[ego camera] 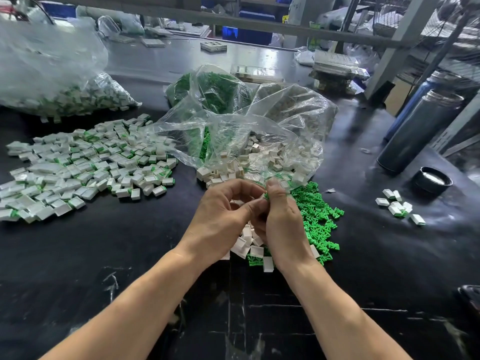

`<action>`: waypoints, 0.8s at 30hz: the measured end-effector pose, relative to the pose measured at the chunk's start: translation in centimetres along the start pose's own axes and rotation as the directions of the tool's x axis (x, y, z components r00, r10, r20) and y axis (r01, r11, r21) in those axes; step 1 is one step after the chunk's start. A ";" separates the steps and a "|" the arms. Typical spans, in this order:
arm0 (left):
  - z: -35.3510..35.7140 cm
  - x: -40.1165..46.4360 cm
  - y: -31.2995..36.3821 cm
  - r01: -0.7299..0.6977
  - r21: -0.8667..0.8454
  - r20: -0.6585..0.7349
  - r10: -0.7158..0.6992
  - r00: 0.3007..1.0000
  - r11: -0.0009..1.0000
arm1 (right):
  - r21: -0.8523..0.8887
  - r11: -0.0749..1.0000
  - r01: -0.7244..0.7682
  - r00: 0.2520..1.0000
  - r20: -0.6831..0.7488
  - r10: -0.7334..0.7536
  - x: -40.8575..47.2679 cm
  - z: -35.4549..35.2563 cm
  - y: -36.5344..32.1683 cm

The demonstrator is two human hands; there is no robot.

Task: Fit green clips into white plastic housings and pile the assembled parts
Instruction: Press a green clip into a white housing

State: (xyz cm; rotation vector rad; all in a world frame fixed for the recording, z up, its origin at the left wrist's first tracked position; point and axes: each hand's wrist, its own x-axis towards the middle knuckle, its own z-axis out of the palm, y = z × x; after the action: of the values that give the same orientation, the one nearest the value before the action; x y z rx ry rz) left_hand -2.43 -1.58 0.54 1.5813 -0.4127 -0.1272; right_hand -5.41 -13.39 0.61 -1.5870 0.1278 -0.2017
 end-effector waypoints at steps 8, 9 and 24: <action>0.1 0.0 -0.4 0.002 0.000 -0.006 -0.002 1.000 1.000 | -0.115 0.993 0.016 0.993 -0.111 -0.029 0.5 0.3 0.8; 0.1 0.0 -0.4 0.002 0.001 -0.007 -0.002 1.000 1.000 | -0.113 0.993 0.020 0.992 -0.120 -0.034 0.5 0.4 0.9; 0.1 -0.3 0.2 -0.013 0.033 -0.038 0.014 0.999 0.999 | -0.109 0.991 0.073 0.991 -0.107 -0.085 1.1 0.3 1.9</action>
State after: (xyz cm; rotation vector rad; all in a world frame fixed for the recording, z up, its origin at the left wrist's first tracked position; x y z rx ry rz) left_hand -2.80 -1.55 0.69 1.6102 -0.3971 -0.0804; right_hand -4.21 -13.38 -1.28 -1.6876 0.1646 -0.3508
